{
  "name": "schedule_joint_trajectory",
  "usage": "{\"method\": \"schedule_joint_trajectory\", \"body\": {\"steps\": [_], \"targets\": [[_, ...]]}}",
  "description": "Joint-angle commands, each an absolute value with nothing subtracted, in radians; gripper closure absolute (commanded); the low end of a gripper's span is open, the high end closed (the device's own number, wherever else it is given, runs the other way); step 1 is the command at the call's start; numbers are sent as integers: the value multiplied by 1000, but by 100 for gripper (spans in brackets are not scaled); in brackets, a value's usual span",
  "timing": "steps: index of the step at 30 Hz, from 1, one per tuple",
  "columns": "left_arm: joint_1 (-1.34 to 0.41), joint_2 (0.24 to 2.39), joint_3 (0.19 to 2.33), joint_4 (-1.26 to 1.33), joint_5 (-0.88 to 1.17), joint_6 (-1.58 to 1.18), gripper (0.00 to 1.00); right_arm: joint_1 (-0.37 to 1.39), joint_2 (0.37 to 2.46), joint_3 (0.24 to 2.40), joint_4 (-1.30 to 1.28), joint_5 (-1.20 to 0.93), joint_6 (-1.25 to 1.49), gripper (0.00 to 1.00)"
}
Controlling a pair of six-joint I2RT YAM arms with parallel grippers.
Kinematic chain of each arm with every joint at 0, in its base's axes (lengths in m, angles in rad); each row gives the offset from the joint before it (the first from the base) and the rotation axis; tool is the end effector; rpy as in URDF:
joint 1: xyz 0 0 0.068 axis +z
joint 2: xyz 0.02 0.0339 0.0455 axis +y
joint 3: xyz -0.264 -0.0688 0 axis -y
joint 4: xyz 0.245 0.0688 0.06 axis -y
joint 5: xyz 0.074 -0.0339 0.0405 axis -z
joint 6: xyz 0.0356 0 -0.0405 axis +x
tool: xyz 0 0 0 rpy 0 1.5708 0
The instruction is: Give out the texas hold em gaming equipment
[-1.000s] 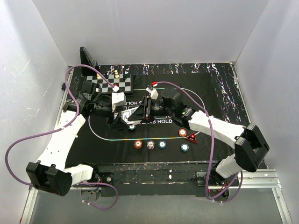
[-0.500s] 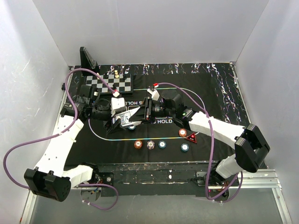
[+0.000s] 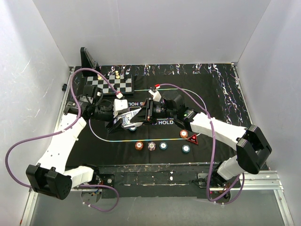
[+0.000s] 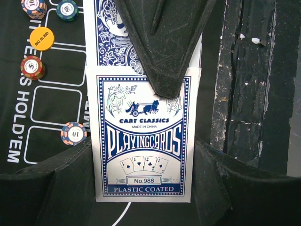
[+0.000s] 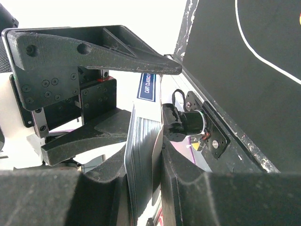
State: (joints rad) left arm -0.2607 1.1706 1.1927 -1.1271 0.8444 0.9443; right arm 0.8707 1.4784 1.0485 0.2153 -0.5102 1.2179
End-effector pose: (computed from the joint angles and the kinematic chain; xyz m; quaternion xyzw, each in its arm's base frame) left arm 0.1908 -0.0785 0.3348 0.5809 0.6777 -0.3051 0.3320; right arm 0.2096 0.2758 0.3064 -0.0258 0.7696 0.6236 0.1351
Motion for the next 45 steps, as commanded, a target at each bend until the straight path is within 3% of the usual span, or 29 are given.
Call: {"method": "schedule_joint_trajectory", "body": {"steps": [1,4,8,15,20,25,36,45], "targets": [[-288,1177,1224,-1166,867,1009,49,876,1463,1069,258,-511,1216,71],[-295,1174,1216,-1180,868,1020,56,877,1463,1069,249,-511,1215,66],[-296,1154,1201,-1186,887,1017,62,877,1456,1058,241,-511,1216,51],[-296,1129,1186,-1157,899,968,64,874,1444,1052,216,-505,1206,46],[-298,1103,1157,-1137,911,925,62,848,1372,1014,157,-474,1174,36],[-296,1107,1170,-1153,940,902,59,828,1316,994,88,-445,1137,33],[-296,1164,1235,-1235,934,923,53,830,1336,1065,-61,-428,1043,38],[-298,1164,1238,-1241,882,923,51,830,1316,1062,-80,-417,1037,55]]}}
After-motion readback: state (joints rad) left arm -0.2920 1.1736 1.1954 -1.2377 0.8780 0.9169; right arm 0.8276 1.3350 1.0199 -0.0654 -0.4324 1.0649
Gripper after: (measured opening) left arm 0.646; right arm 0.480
